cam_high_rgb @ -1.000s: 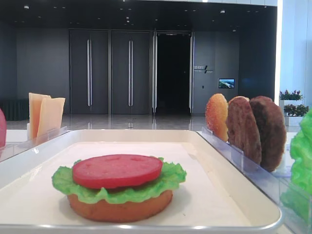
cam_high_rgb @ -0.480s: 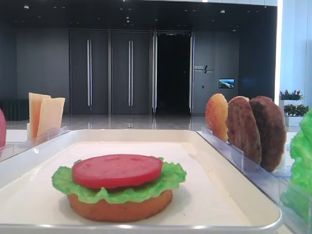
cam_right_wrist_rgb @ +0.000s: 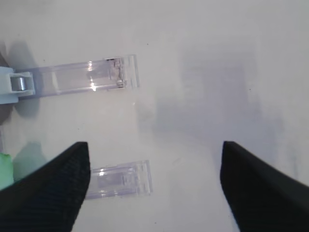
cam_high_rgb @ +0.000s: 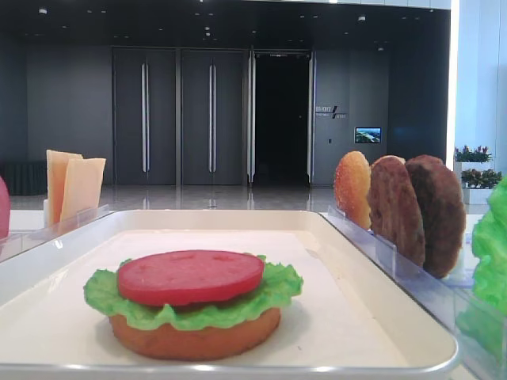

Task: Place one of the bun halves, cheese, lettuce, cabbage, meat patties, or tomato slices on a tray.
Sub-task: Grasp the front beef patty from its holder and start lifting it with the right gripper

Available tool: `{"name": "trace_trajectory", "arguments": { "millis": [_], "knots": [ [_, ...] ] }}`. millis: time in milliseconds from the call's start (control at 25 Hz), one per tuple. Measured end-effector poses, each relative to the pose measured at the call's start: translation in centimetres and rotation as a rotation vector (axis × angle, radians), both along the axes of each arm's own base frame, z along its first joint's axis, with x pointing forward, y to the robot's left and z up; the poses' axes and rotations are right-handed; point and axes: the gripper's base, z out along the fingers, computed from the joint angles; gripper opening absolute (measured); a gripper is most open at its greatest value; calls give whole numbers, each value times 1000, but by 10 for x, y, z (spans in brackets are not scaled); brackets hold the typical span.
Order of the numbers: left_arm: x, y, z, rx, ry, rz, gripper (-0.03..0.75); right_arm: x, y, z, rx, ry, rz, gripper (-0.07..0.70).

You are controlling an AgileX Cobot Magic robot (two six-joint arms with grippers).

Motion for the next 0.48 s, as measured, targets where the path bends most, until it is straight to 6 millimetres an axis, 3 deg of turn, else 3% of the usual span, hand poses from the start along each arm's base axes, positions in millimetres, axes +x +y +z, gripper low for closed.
{"name": "trace_trajectory", "arguments": {
  "millis": [280, 480],
  "knots": [
    [0, 0, 0, 0, 0, 0, 471, 9, -1, 4, -8, -77, -14, 557],
    [0, 0, 0, -1, 1, -1, 471, 27, -1, 3, -9, -62, -14, 557]
  ]
}}
